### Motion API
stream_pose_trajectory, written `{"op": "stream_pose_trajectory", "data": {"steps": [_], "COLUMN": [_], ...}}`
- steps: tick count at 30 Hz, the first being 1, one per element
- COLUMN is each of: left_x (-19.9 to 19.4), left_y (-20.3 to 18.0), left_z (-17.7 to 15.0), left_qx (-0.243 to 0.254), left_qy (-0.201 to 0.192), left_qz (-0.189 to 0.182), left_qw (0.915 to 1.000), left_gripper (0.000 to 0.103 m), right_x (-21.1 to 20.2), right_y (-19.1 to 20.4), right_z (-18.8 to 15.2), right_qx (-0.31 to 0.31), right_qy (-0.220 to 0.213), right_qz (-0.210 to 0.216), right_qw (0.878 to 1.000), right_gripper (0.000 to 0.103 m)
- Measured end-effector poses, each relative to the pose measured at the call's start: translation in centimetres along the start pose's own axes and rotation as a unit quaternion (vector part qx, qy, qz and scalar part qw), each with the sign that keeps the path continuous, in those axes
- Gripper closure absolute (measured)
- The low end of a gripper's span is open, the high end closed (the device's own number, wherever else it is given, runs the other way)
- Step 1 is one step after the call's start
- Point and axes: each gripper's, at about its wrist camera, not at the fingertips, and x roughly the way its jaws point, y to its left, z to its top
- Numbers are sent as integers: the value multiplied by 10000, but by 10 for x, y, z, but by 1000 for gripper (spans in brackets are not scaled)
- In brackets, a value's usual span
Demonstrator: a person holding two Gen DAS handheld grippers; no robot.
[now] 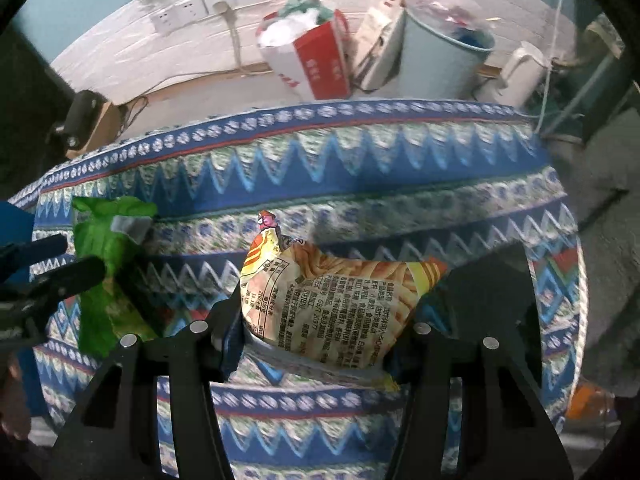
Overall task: Organize snacks
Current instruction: 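Grasp the yellow chip bag with the right tool while the left tool grasps the green bag, then carry the green bag with the left tool while the right tool carries the yellow bag to the box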
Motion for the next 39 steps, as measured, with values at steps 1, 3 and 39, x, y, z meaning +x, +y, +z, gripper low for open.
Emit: {"op": "stream_pose_trajectory", "data": {"steps": [1, 3, 39], "left_x": [5, 11, -95], "left_y": [-3, -7, 25], "left_z": [0, -1, -55], "left_qx": [33, 116, 749], "left_qy": [51, 117, -935], "left_qz": [56, 123, 810], "left_qw": [10000, 9998, 9895], "left_gripper": [16, 16, 71], "right_x": [-2, -5, -82], "right_y": [-3, -6, 86], "right_z": [-3, -7, -15], "right_qx": [-2, -20, -1310], "right_qy": [-9, 3, -764], "right_qz": [-4, 8, 35], "right_qw": [10000, 10000, 9884], "right_gripper": [49, 49, 48]}}
